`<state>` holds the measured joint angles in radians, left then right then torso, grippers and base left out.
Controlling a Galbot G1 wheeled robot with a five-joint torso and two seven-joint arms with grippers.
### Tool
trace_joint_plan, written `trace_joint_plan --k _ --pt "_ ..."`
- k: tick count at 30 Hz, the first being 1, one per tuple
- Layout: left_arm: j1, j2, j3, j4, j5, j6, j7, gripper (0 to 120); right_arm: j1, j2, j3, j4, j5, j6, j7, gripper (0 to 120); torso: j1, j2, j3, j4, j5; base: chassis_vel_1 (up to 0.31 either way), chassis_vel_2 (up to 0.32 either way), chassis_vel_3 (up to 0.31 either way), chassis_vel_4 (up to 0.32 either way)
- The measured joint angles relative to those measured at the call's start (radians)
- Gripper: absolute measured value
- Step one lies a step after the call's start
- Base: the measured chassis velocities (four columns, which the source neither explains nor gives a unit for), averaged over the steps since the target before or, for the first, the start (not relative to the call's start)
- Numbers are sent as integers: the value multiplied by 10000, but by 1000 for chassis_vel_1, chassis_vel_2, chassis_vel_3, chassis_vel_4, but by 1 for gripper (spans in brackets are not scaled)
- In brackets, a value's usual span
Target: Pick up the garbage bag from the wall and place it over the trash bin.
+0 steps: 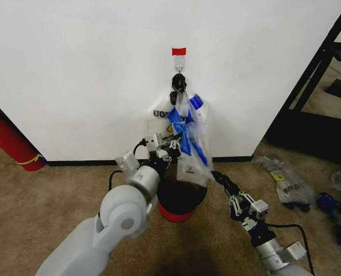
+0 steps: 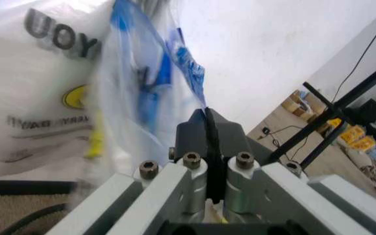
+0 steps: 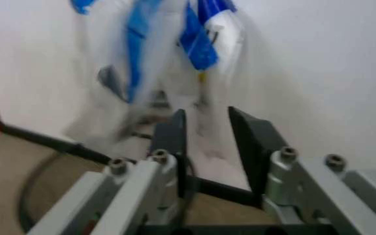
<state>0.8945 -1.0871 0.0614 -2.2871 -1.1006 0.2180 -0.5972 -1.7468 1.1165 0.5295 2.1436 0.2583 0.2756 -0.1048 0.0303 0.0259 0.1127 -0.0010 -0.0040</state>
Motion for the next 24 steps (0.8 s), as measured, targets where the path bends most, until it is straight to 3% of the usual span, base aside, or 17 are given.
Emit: trace_joint_plan --k 5,9,10,14,15,20,22,24 --pt "507 -32 -186 -192 267 -76 129 0 -353 -354 354 1287 -327 -978 1183 47 0 0 0 -1 0 0 0 0 0" --pt "606 -94 -184 -208 355 -97 135 0 -255 -803 444 1673 -88 -1120 1238 54 0 0 0 -3 0 0 0 0 0" --pt "660 -135 -165 -216 399 -100 134 0 22 -1527 465 1882 113 -1311 1209 64 0 0 0 0 1 0 0 0 0" --pt "683 -134 -124 -201 434 -101 127 0 1257 -3508 326 1471 519 -1512 973 80 0 0 0 2 2 0 0 0 0" --pt "683 -134 -124 -201 434 -101 127 0 1257 -3508 326 1471 519 -1512 973 80 0 0 0 2 2 0 0 0 0" --pt "149 -222 310 229 413 -101 98 0 3566 -5170 -404 164 1354 -1647 456 98 1 0 3 13 7 0 0 0 0" --pt "-271 -389 668 495 351 -101 83 0 3850 -5561 -403 -22 1233 -1656 375 100 1 0 2 -8 -5 0 0 0 0" --pt "-385 -466 774 566 322 -101 57 0 4022 -5780 -503 -144 1113 -1656 275 100 2 0 2 -12 -4 0 0 0 0"
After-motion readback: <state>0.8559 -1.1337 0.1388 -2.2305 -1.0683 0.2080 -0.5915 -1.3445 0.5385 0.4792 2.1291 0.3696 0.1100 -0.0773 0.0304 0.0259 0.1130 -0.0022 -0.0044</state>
